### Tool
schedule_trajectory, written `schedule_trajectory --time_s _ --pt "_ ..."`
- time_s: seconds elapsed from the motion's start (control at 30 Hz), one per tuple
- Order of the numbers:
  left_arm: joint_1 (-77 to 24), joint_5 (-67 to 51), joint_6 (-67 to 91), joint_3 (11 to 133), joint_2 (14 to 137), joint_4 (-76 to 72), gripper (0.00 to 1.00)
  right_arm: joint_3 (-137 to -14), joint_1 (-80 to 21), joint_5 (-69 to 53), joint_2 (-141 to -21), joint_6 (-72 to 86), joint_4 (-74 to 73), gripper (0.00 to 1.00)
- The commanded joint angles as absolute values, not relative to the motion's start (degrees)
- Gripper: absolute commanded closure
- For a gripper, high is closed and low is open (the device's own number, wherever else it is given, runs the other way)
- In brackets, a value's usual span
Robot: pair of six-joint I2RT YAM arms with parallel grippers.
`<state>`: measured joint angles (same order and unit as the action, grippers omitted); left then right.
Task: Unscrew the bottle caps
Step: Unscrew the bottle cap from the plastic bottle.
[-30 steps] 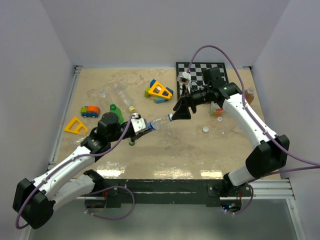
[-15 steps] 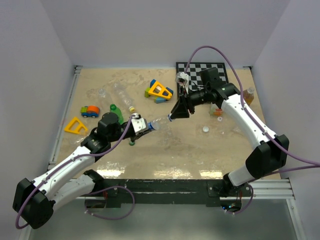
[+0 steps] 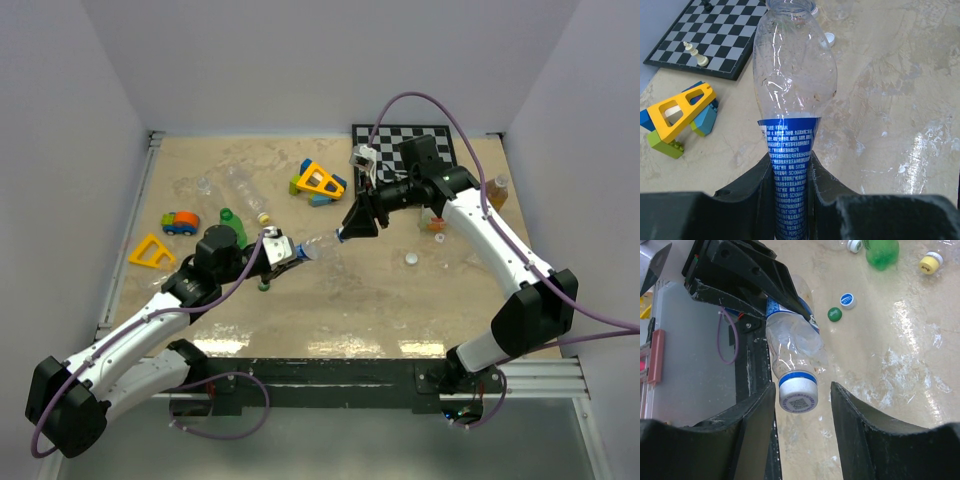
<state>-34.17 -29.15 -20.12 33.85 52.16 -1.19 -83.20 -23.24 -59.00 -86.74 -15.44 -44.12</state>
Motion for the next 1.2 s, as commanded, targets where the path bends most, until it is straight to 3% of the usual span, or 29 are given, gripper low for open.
schedule_trajectory --time_s 0.0,0.3,0.53,0.8,0.87,1.0,1.1,1.17 --pt "-34.37 -28.83 -19.69 34.19 51.42 -3.25 1.0 -83.23 -23.55 -58.62 -86.05 -15.38 -44.3 0.48" --pt "-34.28 -28.65 -19.6 34.1 51.24 -3.34 1.0 -82.97 -23.64 -58.36 -86.31 -15.91 -44.91 0.45" --pt "-34.28 -28.56 -19.6 34.19 51.33 -3.34 1.0 -83.41 -23.99 -58.89 -86.92 -17.31 -46.49 0.53" --pt "-34.37 -28.83 -19.6 34.1 51.33 -3.34 1.0 -84.99 -24.61 -60.55 -87.45 -20.82 -49.21 0.71" --pt "-34.28 -29.35 -19.69 34.1 51.33 -3.43 1.0 -85.78 -24.7 -60.99 -87.54 -23.1 -50.79 0.99" --pt "-34.37 -31.98 -19.86 33.75 51.41 -3.52 1.0 -87.88 -24.96 -60.82 -87.36 -32.05 -55.97 1.0" --pt "-34.37 -36.64 -19.95 33.66 51.68 -3.52 1.0 -92.35 -25.75 -60.91 -87.8 -51.09 -68.94 1.0" --pt "-34.28 -40.23 -19.78 33.66 51.94 -3.87 1.0 -92.03 -26.36 -60.04 -85.19 -61.65 -70.05 1.0"
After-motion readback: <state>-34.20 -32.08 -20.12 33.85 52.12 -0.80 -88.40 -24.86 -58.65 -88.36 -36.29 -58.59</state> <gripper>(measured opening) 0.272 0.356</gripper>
